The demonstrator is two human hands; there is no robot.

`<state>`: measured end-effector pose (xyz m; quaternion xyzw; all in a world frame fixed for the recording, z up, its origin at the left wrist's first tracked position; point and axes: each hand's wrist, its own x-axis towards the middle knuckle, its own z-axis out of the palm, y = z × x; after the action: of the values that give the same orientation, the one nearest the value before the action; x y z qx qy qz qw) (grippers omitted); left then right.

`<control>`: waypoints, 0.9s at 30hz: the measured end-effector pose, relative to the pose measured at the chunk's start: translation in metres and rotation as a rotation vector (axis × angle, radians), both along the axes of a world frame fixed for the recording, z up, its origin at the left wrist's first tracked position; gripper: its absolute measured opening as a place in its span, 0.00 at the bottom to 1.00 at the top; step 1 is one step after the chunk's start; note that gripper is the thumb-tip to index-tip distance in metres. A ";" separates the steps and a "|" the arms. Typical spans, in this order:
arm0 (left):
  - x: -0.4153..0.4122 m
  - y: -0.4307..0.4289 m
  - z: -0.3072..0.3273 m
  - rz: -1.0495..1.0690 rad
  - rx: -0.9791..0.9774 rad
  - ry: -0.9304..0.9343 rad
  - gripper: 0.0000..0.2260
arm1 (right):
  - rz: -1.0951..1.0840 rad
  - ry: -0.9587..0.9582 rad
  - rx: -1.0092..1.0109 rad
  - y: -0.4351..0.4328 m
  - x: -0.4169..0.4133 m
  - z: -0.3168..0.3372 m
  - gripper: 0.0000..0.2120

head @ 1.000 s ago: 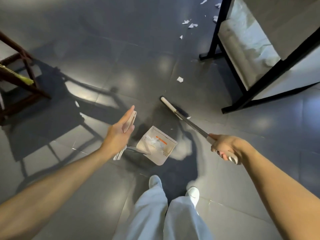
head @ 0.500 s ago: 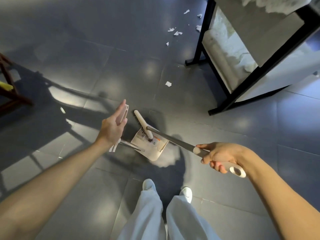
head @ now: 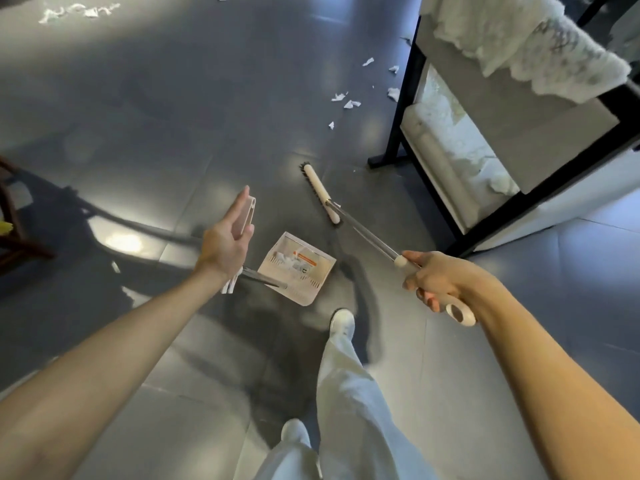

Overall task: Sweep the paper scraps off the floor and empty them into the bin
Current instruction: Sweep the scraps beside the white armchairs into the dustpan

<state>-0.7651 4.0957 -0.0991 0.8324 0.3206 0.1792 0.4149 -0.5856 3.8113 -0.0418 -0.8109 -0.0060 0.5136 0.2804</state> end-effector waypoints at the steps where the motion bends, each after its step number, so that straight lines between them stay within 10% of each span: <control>1: 0.018 0.010 -0.002 -0.003 -0.010 0.003 0.28 | 0.011 -0.023 -0.002 0.012 0.021 -0.005 0.27; 18: 0.252 0.136 -0.015 -0.117 0.053 0.203 0.29 | 0.576 -0.471 -0.364 0.144 0.228 -0.096 0.27; 27: 0.310 0.164 -0.018 -0.178 -0.018 0.125 0.28 | 0.122 0.074 -0.285 0.175 0.213 -0.083 0.30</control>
<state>-0.4556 4.2599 -0.1174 0.8633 0.2725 0.0863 0.4159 -0.3731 3.9866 -0.1249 -0.8211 0.0282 0.5548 0.1310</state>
